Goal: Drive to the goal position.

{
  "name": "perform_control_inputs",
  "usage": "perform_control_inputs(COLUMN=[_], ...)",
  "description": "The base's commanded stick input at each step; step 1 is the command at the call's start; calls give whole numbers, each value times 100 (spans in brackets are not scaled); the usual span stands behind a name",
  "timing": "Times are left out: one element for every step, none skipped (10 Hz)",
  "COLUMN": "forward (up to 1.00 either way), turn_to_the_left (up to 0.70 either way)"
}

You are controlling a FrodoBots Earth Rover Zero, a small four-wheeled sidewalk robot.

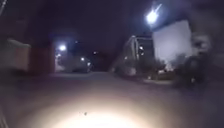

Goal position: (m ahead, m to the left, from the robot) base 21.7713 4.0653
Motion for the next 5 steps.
perform_control_inputs(forward=[70, 70, 70, 70, 70], turn_to_the_left=[-35, -21, -2, 0, 0])
